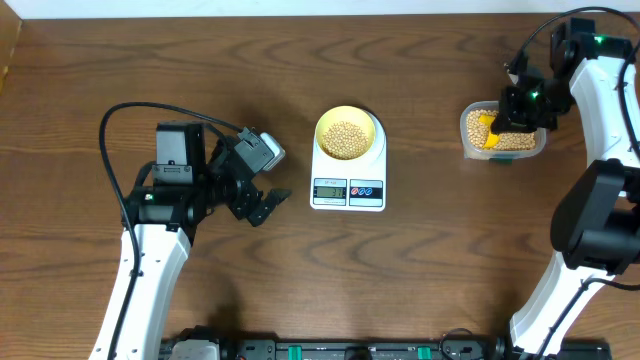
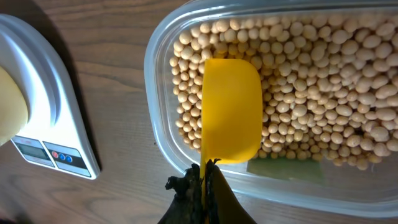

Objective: Scoop item into bowl and weigh 50g on scale
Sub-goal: 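Dip the yellow scoop into the tub soybeans with the right gripper, then lift the filled scoop out of the tub with the right gripper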

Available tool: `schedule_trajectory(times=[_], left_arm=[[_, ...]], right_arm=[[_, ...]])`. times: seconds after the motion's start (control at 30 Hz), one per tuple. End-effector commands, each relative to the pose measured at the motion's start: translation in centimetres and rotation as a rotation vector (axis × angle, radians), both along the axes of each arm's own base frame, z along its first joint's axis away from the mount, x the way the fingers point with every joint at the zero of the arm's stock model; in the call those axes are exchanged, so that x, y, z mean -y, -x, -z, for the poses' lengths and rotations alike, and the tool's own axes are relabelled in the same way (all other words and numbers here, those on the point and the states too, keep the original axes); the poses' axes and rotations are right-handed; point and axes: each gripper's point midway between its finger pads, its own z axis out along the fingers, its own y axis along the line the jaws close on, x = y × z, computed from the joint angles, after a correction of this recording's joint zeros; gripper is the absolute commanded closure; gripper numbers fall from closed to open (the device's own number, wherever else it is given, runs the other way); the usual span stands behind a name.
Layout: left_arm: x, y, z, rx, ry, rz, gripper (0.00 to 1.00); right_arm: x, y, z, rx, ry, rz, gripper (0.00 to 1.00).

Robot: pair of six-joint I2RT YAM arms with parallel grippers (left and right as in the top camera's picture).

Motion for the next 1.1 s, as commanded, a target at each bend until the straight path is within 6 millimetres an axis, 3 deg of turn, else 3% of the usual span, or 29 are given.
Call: schedule_trajectory(times=[0.0,0.57,0.73,1.07], left_arm=[[0.2,-0.2,-0.6,0.006,0.011,-0.004,0.02],[0.2,-0.2,-0.6,0.006,0.011,-0.003,0.02],[0.2,-0.3,-0.6,0.006,0.011,-0.003,0.02],[0.2,-0.3,-0.6,0.006,0.011,-0.003,0.02]], right_arm=[[-0.4,0.7,0.8,-0.046,-0.040,0.013,0.99],[-1.5,0.4,0.8,-0.034,-0.126,-0.007,0.99],[0.6,0.6,0.8,-0.038,-0.137,0.045,0.99],[5.0,0.2,-1.6,0.099,-0.361,0.137,0.99]])
